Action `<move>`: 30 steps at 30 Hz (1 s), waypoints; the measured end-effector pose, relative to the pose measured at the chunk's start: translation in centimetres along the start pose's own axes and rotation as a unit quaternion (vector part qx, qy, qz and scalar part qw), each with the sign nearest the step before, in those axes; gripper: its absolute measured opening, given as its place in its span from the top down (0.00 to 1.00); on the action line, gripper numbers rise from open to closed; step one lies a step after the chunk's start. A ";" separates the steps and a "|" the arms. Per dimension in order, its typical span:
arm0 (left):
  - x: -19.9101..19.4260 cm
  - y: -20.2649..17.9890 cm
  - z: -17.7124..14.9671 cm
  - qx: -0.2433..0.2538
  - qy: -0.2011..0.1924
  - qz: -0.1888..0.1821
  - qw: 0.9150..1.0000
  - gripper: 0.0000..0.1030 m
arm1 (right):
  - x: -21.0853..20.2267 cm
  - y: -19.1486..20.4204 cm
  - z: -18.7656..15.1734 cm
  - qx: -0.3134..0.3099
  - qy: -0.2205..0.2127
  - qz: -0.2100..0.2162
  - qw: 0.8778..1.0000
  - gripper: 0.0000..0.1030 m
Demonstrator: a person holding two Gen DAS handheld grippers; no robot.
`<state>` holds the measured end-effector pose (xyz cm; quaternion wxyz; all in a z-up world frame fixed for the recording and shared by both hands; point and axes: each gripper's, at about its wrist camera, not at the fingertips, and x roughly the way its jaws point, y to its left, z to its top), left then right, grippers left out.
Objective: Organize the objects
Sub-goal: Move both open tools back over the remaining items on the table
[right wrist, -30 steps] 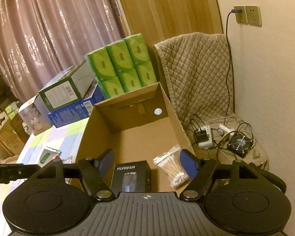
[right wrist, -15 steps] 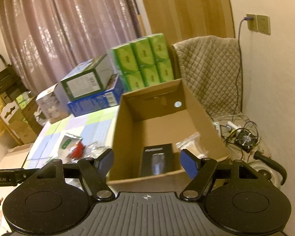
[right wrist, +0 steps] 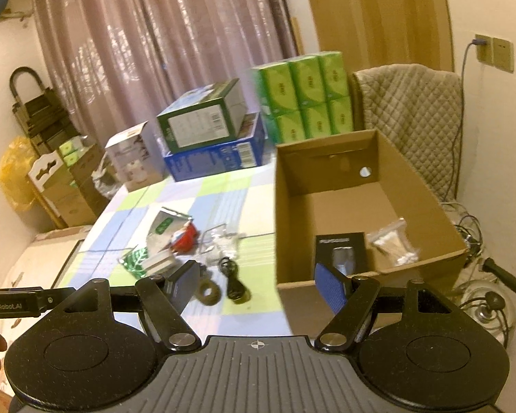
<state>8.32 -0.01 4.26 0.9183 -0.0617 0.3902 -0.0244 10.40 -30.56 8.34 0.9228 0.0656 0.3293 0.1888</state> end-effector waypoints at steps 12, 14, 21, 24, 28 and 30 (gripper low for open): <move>-0.4 4.4 -2.0 -0.026 0.004 0.027 0.999 0.10 | 2.1 4.2 -2.8 -0.036 0.028 0.027 0.999 0.31; -0.3 4.8 -2.1 -0.027 0.004 0.027 0.999 0.10 | 2.5 4.7 -3.1 -0.042 0.030 0.030 0.998 0.31; 1.0 5.2 -1.7 -0.004 0.009 0.020 1.000 0.10 | 4.4 5.3 -4.0 -0.055 0.042 0.031 0.997 0.31; 2.1 5.3 -1.4 0.008 0.015 0.011 1.000 0.10 | 5.3 5.3 -4.3 -0.057 0.047 0.033 0.997 0.31; 4.0 5.2 -0.9 0.037 0.022 -0.013 0.999 0.10 | 6.8 5.2 -4.4 -0.058 0.054 0.031 0.996 0.31; 5.1 5.1 -0.9 0.047 0.030 -0.029 0.998 0.11 | 7.7 5.1 -4.5 -0.060 0.059 0.032 0.996 0.31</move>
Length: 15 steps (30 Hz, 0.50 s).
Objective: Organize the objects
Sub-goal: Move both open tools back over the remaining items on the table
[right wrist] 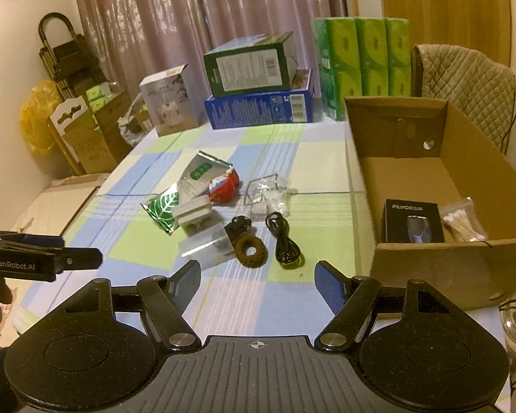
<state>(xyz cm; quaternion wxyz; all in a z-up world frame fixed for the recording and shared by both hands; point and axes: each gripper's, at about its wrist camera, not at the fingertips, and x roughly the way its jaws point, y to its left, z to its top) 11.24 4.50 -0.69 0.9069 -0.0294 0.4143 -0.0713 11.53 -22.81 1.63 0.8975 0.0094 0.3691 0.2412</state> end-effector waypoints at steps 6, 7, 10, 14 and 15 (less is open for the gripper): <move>4.4 -0.3 0.5 0.040 0.033 -0.016 0.999 0.14 | 3.4 -0.5 0.2 -0.003 0.016 0.003 1.000 0.33; 5.1 -0.3 0.5 0.044 0.035 -0.019 0.998 0.15 | 4.0 -0.6 0.3 -0.005 0.019 0.004 1.000 0.36; 7.6 -0.3 0.8 0.058 0.042 -0.034 0.997 0.19 | 6.1 -0.9 0.3 -0.010 0.032 0.003 0.999 0.42; 10.4 -0.4 1.6 0.081 0.044 -0.051 0.994 0.19 | 8.4 -1.3 0.4 -0.015 0.045 0.003 0.999 0.44; 11.0 -0.5 1.7 0.091 0.042 -0.057 0.993 0.20 | 8.9 -1.3 0.5 -0.017 0.048 0.002 0.999 0.44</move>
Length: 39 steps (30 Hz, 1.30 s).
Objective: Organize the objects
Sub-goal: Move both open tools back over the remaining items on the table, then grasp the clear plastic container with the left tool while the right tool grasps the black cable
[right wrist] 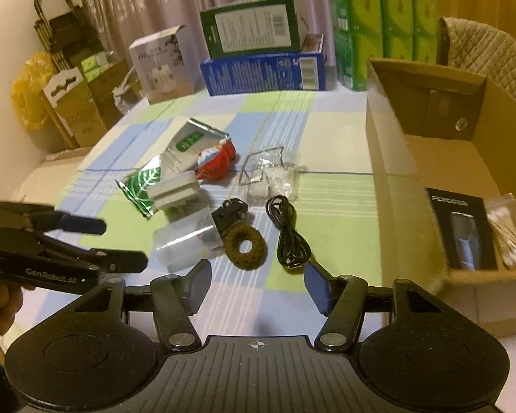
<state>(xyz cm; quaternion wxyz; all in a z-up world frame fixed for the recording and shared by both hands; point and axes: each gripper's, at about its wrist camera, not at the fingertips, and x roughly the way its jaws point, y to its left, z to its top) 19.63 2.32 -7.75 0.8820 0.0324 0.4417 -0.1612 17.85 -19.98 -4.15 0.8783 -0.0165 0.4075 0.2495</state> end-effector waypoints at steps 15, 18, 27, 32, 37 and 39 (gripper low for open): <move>6.5 -0.5 0.9 0.102 0.011 -0.039 0.994 0.48 | 5.1 -1.5 0.1 -0.020 0.026 -0.016 0.999 0.44; 6.4 -0.3 0.8 0.091 0.018 -0.044 0.995 0.51 | 5.8 -1.7 0.5 -0.025 0.019 -0.018 0.999 0.44; 3.3 0.9 -1.0 0.049 0.056 -0.021 0.997 0.51 | 8.0 -2.0 1.5 -0.035 0.018 -0.032 0.999 0.52; 3.3 0.7 -1.2 0.044 0.054 -0.008 0.998 0.51 | 9.1 -2.3 2.2 -0.029 0.014 -0.040 0.999 0.61; 3.8 0.3 -1.2 0.048 0.047 -0.002 0.998 0.47 | 10.4 -2.3 2.3 -0.047 0.034 -0.042 0.997 0.74; 4.1 0.4 -1.2 0.043 0.046 0.001 0.998 0.47 | 10.3 -1.9 2.0 -0.061 0.037 -0.046 0.996 0.76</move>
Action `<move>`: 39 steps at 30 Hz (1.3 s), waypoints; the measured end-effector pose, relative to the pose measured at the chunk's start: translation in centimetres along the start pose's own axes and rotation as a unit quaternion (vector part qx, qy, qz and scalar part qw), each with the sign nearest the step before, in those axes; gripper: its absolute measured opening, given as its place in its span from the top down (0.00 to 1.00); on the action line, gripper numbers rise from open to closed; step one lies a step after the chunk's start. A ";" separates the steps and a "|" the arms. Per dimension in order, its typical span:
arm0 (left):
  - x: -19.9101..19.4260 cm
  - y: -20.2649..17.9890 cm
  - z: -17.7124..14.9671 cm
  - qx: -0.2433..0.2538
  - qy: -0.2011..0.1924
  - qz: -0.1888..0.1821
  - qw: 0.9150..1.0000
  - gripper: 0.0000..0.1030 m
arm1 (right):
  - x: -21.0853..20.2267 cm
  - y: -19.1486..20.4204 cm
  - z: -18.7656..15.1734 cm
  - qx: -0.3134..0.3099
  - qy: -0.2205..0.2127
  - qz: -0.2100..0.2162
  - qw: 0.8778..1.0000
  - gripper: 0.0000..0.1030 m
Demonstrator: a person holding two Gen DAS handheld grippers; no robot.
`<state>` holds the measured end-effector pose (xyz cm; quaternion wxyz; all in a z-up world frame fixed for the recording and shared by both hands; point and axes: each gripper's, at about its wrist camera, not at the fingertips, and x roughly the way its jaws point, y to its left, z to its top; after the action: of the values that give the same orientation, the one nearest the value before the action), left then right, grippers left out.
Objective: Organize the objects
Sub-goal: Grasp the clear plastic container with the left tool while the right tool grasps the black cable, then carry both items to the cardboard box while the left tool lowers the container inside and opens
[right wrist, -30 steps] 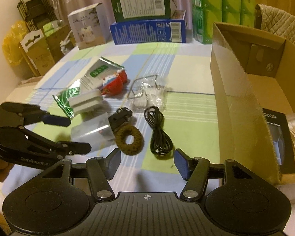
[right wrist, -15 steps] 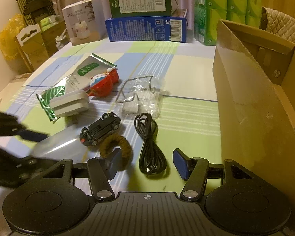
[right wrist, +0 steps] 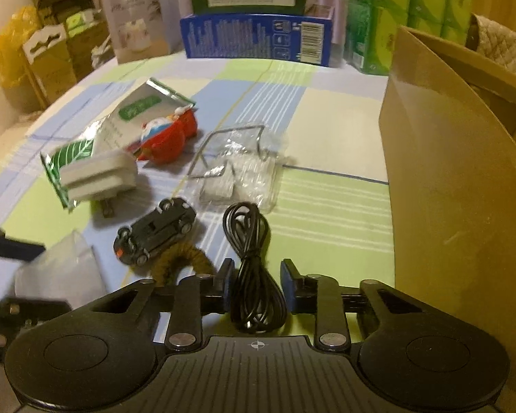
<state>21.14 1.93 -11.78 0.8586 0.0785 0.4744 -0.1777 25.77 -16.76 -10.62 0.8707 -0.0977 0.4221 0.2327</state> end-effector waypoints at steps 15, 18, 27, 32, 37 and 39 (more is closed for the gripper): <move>-0.5 -1.3 -0.3 -0.037 0.015 0.005 0.999 0.51 | -6.6 1.5 -6.1 0.083 0.013 0.011 0.996 0.79; -1.5 -2.4 -0.8 -0.052 0.011 0.005 0.999 0.51 | -8.2 1.4 -6.5 0.093 0.008 0.013 0.996 0.79; -5.5 -5.1 -2.4 -0.107 -0.010 0.007 0.994 0.51 | -11.8 1.4 -7.6 0.100 -0.009 0.011 0.995 0.80; -7.8 -6.2 -2.4 -0.111 -0.026 0.005 0.993 0.51 | -13.7 1.4 -8.2 0.109 -0.023 0.014 0.994 0.80; -9.5 -7.1 -1.8 -0.112 -0.039 0.006 0.993 0.51 | -15.9 1.4 -7.8 0.110 -0.044 0.015 0.993 0.80; -10.1 -7.5 -1.3 -0.109 -0.045 0.008 0.993 0.51 | -16.9 1.3 -7.3 0.109 -0.058 0.013 0.992 0.80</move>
<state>12.36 -2.26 -3.71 0.8839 -0.0203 0.4512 -0.1214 11.06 -23.71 -1.93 0.8958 0.0174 0.3955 0.2020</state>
